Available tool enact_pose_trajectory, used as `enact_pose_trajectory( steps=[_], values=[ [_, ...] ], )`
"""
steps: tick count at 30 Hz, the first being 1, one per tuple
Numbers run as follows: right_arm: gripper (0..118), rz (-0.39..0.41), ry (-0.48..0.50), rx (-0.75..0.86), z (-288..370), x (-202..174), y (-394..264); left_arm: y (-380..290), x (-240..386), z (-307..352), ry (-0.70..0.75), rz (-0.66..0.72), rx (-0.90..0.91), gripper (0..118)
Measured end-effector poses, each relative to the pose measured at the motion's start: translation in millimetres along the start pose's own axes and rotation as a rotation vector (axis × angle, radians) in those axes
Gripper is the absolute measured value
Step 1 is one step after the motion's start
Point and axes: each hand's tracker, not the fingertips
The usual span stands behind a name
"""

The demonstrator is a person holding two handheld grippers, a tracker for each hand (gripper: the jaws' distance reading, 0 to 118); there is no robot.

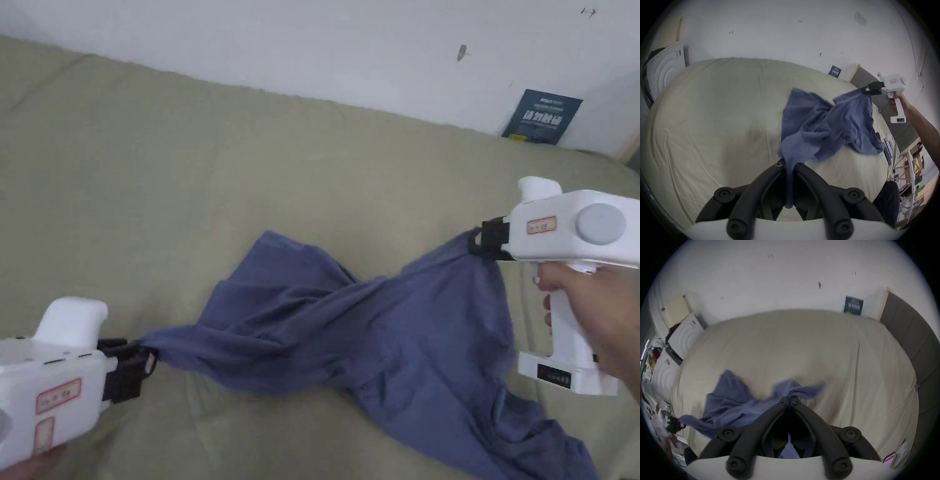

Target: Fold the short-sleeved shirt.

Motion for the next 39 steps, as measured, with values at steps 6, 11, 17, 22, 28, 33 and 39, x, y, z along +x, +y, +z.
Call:
enact_pose_trajectory(
  steps=[6, 11, 17, 22, 28, 33, 39],
  values=[
    [1, 0.061, 0.019, 0.238, 108.9, -15.6, 17.1, 64.7, 28.5, 51.0, -0.003, 0.028, 0.221, 6],
    [1, 0.054, 0.037, 0.438, 203.4, -20.4, 58.5, 146.4, 56.1, 108.2, -0.029, 0.025, 0.41, 6],
    [1, 0.077, 0.001, 0.64, 294.7, -31.8, 119.9, 250.2, 81.1, 170.8, -0.044, 0.044, 0.593, 6],
    [1, 0.022, 0.049, 0.756, 324.9, -30.9, 182.2, 321.8, 99.8, 200.5, 0.029, -0.002, 0.688, 6],
    [1, -0.005, 0.043, 0.828, 326.8, -30.9, 229.6, 370.5, 97.0, 216.3, 0.11, 0.025, 0.76, 6],
    [1, -0.015, 0.058, 0.816, 304.8, -26.9, 237.6, 370.6, 89.1, 197.8, 0.122, 0.023, 0.744, 6],
    [1, -0.044, 0.042, 0.71, 219.3, -12.4, 198.0, 314.1, 60.1, 110.1, 0.134, 0.088, 0.625, 6]
  ],
)
